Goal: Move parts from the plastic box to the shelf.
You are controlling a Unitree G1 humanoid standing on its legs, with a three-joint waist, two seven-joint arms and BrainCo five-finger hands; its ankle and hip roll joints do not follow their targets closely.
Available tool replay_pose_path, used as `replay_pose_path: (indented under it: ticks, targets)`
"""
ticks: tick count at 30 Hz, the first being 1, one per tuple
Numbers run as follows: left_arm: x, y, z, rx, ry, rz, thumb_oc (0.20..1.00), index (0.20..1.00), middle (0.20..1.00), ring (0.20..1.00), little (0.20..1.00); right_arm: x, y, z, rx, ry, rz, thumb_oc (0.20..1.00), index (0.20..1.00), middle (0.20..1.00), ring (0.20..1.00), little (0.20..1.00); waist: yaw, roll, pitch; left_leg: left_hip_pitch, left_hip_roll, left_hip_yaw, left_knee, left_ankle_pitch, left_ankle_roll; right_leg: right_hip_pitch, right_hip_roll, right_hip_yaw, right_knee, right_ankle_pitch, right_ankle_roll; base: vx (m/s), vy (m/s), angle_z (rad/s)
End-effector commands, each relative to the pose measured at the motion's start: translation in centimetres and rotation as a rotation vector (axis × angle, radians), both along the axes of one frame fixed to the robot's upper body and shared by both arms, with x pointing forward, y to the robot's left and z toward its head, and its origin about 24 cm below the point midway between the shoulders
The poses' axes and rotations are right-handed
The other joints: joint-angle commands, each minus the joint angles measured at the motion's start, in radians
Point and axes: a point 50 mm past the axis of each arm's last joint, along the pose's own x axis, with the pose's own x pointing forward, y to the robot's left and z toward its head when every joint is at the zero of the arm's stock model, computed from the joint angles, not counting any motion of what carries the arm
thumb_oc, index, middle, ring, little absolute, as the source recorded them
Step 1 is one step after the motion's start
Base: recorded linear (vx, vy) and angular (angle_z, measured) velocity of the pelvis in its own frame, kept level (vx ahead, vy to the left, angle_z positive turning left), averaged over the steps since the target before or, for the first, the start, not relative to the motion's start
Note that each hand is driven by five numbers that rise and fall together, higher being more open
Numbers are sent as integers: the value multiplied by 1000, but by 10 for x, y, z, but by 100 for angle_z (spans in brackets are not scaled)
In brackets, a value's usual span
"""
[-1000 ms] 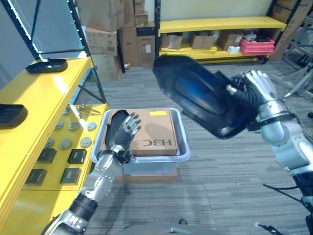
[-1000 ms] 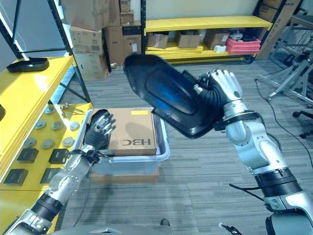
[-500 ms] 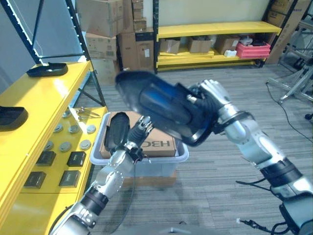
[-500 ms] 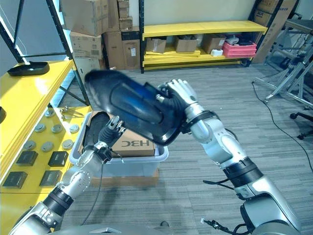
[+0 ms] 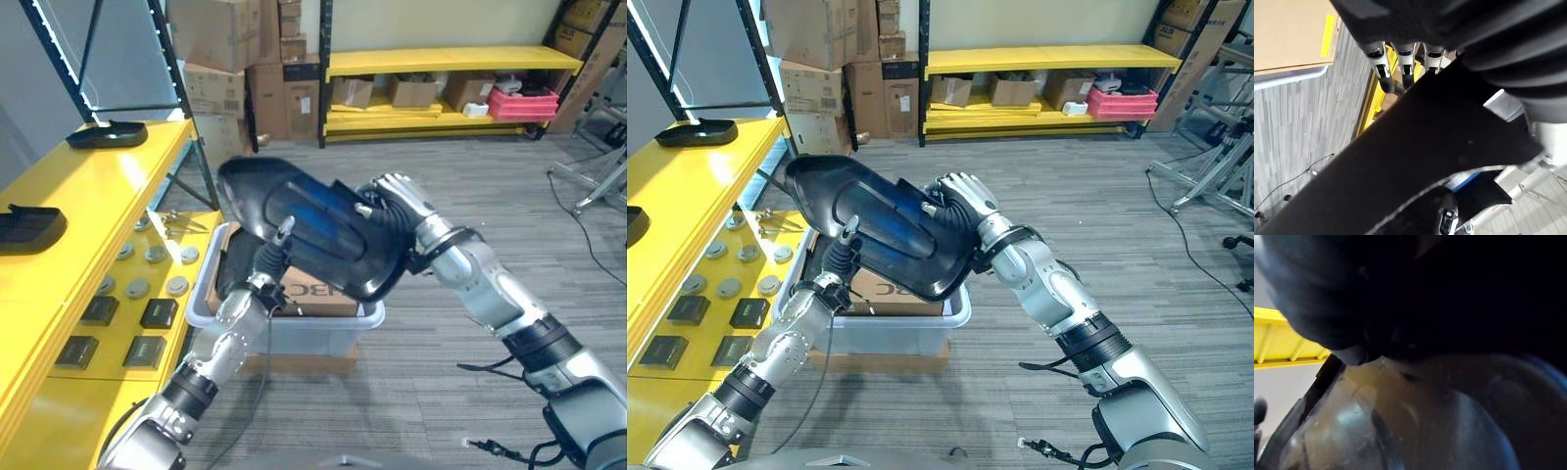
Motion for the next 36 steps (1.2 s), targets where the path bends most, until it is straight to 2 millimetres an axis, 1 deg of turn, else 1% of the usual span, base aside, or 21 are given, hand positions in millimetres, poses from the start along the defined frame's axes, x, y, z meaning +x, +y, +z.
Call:
replay_pose_path:
  ticks: [1,2,4,8,11,12,13,16,19,20,21,22,25,26,28,29,30,32,33,34,36]
  targets:
    - [18,-8,29,60,-167,8,200,200,200,200,200,-15,42,51,42,-160,270,200,200,200,200,200,12,-23,-13,1,31,-33,-2,-18,-31,62,-28,-32,33,-112,26,0,0,0]
    - [18,-8,29,60,-167,8,200,200,200,200,200,-15,42,51,42,-159,271,200,200,200,200,200,12,-23,-13,1,31,-33,-2,-18,-31,62,-28,-32,34,-112,26,0,0,0]
    - [20,-2,28,91,-178,63,200,200,200,200,200,-27,56,47,80,-114,378,200,200,200,200,200,14,-27,-8,0,30,-32,-2,-18,-30,60,-28,-29,33,-111,25,0,0,0]
    - [20,0,26,89,-173,82,200,200,200,200,200,-32,60,44,84,-96,415,200,200,200,200,200,15,-28,-6,0,31,-31,-2,-18,-31,59,-28,-31,34,-111,25,0,0,0]
    - [21,6,25,105,-179,132,200,200,200,200,200,-38,63,33,112,-36,453,200,200,200,200,200,14,-28,-1,-1,31,-33,-2,-16,-33,59,-27,-32,33,-110,24,0,0,0]
    - [22,12,24,144,-192,165,200,200,200,200,200,-41,62,28,159,12,471,423,423,423,423,423,13,-27,4,-2,32,-32,-2,-16,-34,56,-27,-33,34,-111,24,0,0,0]
    - [24,22,25,190,-217,203,200,200,200,200,200,-41,58,23,219,72,471,1000,1000,1000,1000,1000,13,-26,8,-4,33,-32,-2,-14,-35,53,-27,-32,35,-111,25,0,0,0]
    - [24,33,24,199,-220,251,200,200,200,200,200,-38,48,19,287,101,433,1000,1000,1000,1000,1000,12,-24,9,-4,34,-31,-2,-14,-35,55,-27,-31,32,-110,24,0,0,0]
    - [24,54,20,202,-203,355,200,200,200,200,200,-34,20,12,478,125,318,1000,1000,1000,1000,1000,8,-22,8,4,36,-26,-2,-22,-38,63,-24,-31,27,-115,25,29,-14,0]
    - [22,69,20,207,-206,432,200,200,200,200,200,-33,-7,1,652,128,195,1000,1000,1000,1000,1000,1,-19,8,-2,37,-26,-2,-14,-38,56,-24,-32,29,-110,23,0,0,0]
    - [22,69,19,208,-205,431,200,200,200,200,200,-33,-7,1,652,129,193,1000,1000,1000,1000,1000,2,-19,8,4,37,-25,-2,-22,-39,62,-23,-33,27,-116,24,0,0,0]
    - [22,75,20,221,-212,463,200,200,200,200,200,-34,-16,-6,734,137,150,1000,1000,1000,1000,1000,0,-18,7,-3,37,-26,-2,-15,-39,54,-23,-32,29,-111,23,10,-16,-6]
    - [14,102,25,335,-271,559,200,200,200,200,200,-43,-58,-37,985,151,-63,1000,1000,1000,1000,1000,-8,-13,6,-4,37,-26,-2,-15,-41,55,-21,-33,31,-113,20,-2,-8,-2]
    - [11,111,26,363,-282,587,200,200,200,200,200,-47,-63,-47,1045,177,-92,1000,1000,1000,1000,1000,-10,-12,7,-5,38,-25,-2,-15,-42,54,-20,-34,32,-114,20,0,0,0]
    - [1,129,31,428,-328,638,200,200,200,200,200,-58,-88,-80,1091,241,-265,1000,1000,1000,1000,1000,-12,-10,9,-8,41,-28,-2,-13,-46,52,-17,-36,33,-117,18,14,-31,-1]
    - [-5,135,37,446,-371,669,200,200,200,200,200,-70,-106,-116,1135,318,-434,1000,1000,1000,1000,1000,-12,-7,12,-12,42,-34,-2,-11,-49,51,-15,-40,35,-119,16,7,-26,5]
    - [-5,135,37,447,-370,669,200,200,200,200,200,-70,-106,-116,1135,319,-434,1000,1000,1000,1000,1000,-13,-7,12,-12,42,-34,-2,-11,-49,51,-15,-40,35,-119,16,5,-22,5]
    - [-16,150,45,532,-428,714,200,200,200,200,200,-95,-124,-174,1107,487,-683,1000,1000,1000,1000,1000,-7,-4,25,-12,45,-42,-2,-9,-55,57,-13,-49,36,-122,15,-3,-25,14]
    - [-20,153,48,539,-444,721,200,200,200,200,200,-103,-125,-187,1086,541,-727,1000,1000,1000,1000,1000,-6,-5,25,-18,47,-46,-2,-6,-56,53,-13,-53,34,-120,15,7,-42,20]
    - [-27,160,52,580,-473,743,200,200,200,200,200,-117,-128,-208,1011,629,-813,1000,1000,1000,1000,1000,3,-4,30,-20,48,-50,-2,-5,-57,54,-12,-56,32,-120,14,24,-41,16]
    - [-40,170,56,621,-504,777,200,200,200,200,200,-136,-121,-240,1020,786,-895,1000,1000,1000,1000,1000,20,-4,45,-28,46,-59,23,-7,-51,57,-16,-58,30,-117,13,10,-14,3]
